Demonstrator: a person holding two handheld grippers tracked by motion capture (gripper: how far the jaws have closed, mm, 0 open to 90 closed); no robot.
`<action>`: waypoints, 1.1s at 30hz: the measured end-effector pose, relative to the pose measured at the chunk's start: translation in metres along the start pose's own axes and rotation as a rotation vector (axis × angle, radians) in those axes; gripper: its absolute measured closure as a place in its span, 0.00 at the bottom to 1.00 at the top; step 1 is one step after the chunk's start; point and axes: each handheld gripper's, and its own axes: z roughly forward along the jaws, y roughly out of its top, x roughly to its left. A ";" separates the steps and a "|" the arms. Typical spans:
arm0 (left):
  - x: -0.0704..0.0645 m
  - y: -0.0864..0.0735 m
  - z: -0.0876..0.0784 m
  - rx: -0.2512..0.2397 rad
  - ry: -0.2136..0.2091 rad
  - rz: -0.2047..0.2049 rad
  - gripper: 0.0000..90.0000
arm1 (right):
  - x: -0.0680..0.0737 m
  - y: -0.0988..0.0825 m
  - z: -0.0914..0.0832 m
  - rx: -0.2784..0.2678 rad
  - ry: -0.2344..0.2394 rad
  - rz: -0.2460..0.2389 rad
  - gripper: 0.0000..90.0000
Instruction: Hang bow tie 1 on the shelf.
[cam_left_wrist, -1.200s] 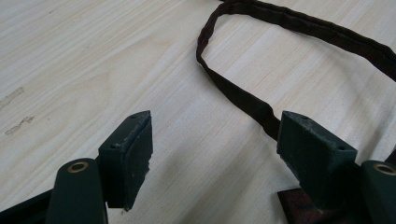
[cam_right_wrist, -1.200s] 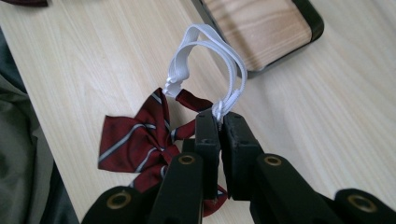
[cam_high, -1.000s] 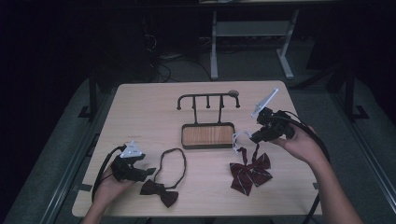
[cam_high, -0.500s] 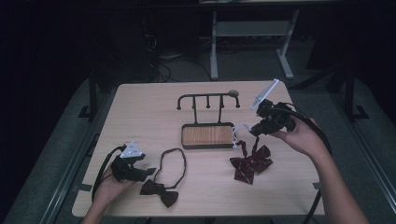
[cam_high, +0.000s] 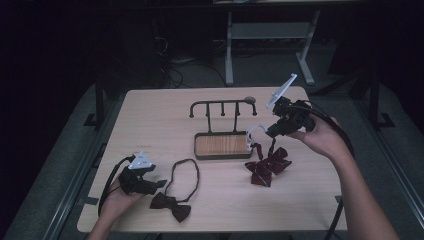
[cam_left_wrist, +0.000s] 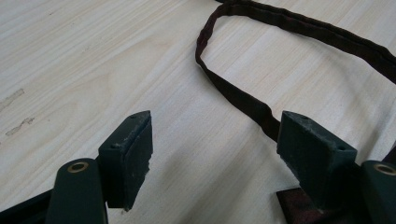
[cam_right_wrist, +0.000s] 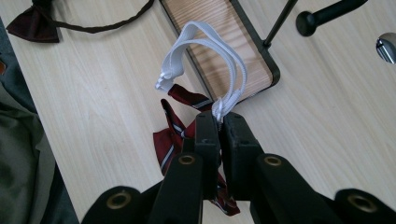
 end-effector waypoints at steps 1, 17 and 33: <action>0.000 0.000 -0.001 0.004 0.001 0.005 0.30 | -0.001 0.002 -0.002 0.001 -0.003 0.003 0.94; 0.000 0.000 0.000 0.005 -0.005 -0.001 0.30 | -0.011 0.020 -0.013 0.001 -0.022 0.001 0.95; 0.001 0.001 0.000 -0.003 -0.009 -0.010 0.30 | -0.035 0.035 -0.010 0.011 -0.025 0.027 0.95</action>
